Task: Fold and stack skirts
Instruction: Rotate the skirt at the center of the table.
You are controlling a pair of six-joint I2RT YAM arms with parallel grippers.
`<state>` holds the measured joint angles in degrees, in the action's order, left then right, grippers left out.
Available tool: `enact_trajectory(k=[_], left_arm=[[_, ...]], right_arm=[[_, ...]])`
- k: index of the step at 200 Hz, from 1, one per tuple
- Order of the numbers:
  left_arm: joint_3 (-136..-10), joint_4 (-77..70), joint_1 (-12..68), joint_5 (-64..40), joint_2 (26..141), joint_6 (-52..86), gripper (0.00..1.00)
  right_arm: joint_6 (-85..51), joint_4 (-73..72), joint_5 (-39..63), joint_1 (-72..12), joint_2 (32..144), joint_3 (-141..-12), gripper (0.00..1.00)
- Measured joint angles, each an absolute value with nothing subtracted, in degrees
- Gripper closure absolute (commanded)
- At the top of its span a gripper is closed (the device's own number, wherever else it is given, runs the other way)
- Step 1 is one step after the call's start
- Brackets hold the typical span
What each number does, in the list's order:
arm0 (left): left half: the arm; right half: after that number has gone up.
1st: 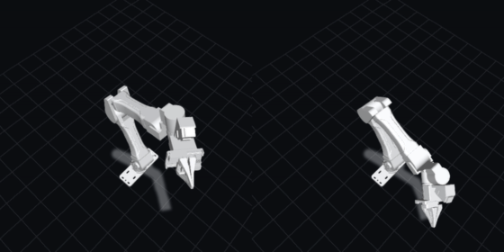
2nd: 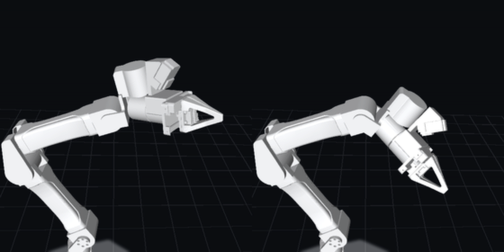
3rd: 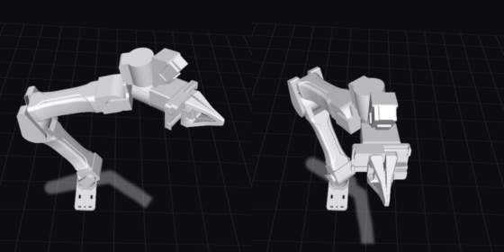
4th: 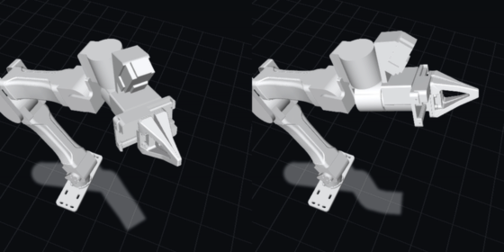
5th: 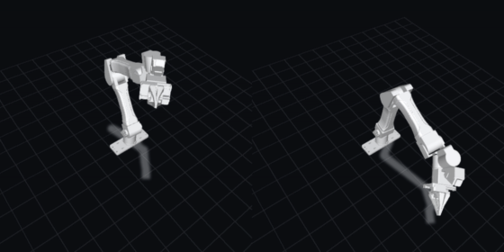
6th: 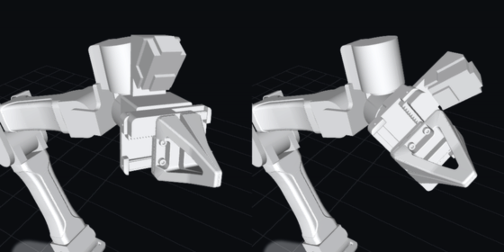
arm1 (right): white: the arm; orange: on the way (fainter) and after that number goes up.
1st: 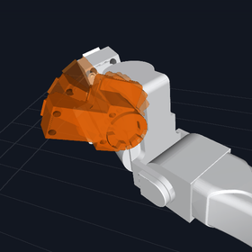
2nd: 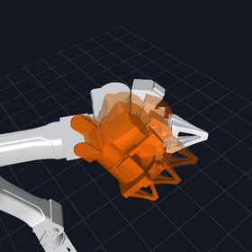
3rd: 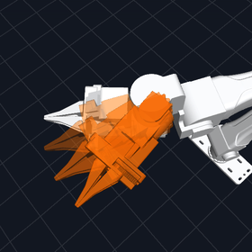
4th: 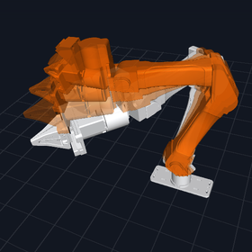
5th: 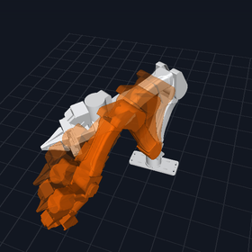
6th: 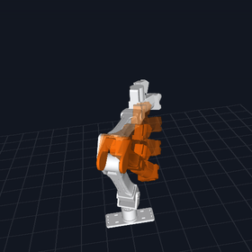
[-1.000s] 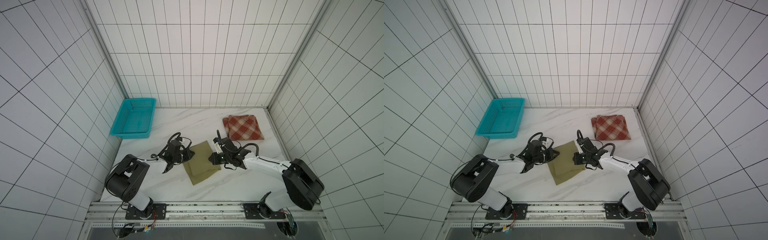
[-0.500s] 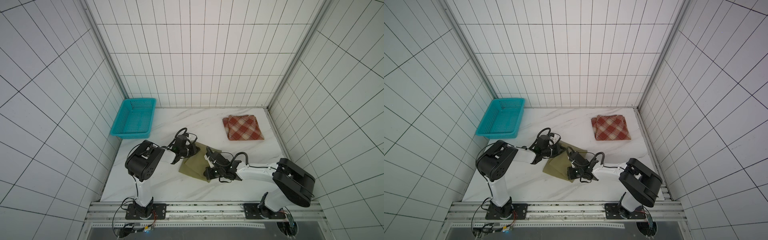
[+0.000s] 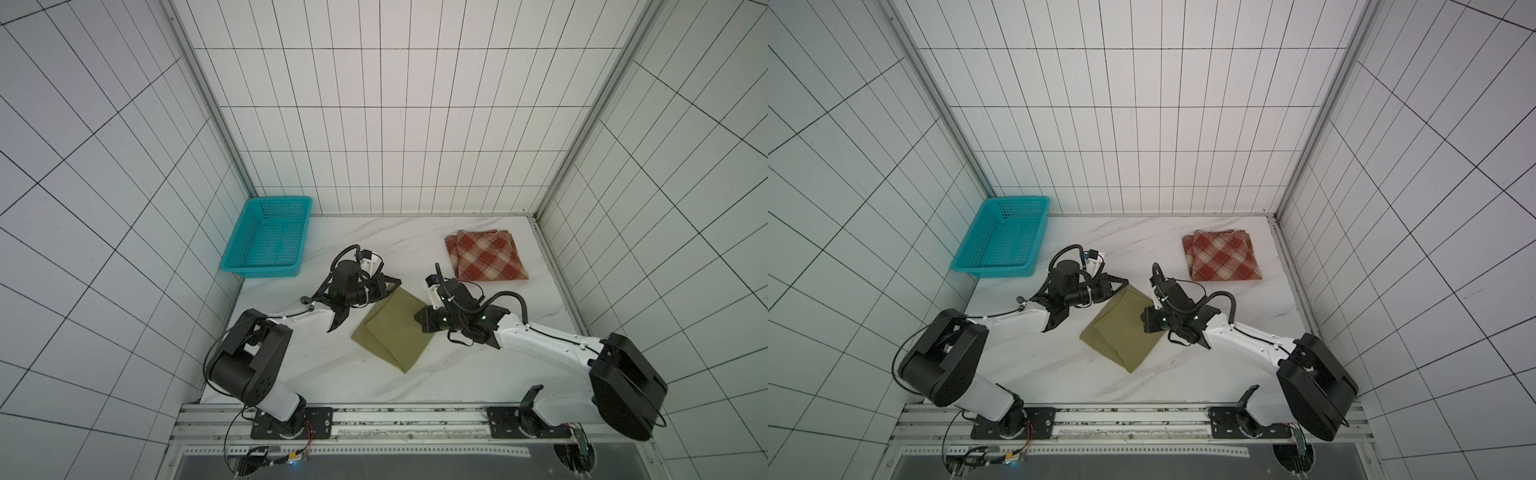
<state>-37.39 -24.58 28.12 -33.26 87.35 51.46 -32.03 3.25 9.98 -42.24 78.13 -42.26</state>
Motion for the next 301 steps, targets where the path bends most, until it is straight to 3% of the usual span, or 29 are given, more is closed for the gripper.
enact_trajectory(k=[63, 123, 244, 301], left_arm=[[-24.4, -21.3, 34.5, -29.8, 86.2, 54.4, 0.89], [-24.1, -23.2, 34.2, -28.4, 91.6, 54.5, 0.91], [-29.1, -10.8, 26.3, -22.4, 88.2, 44.1, 0.91], [-28.1, -6.8, 29.1, -20.4, 75.0, 44.8, 0.90]], right_arm=[[-27.9, 1.4, 14.3, -34.7, 90.3, -42.3, 0.98], [-30.8, -4.4, 17.0, -35.3, 90.2, -38.6, 0.98], [-39.3, -4.6, 13.8, -52.9, 84.0, -32.5, 1.00], [-32.9, -0.3, 15.3, -44.7, 84.6, -38.0, 1.00]])
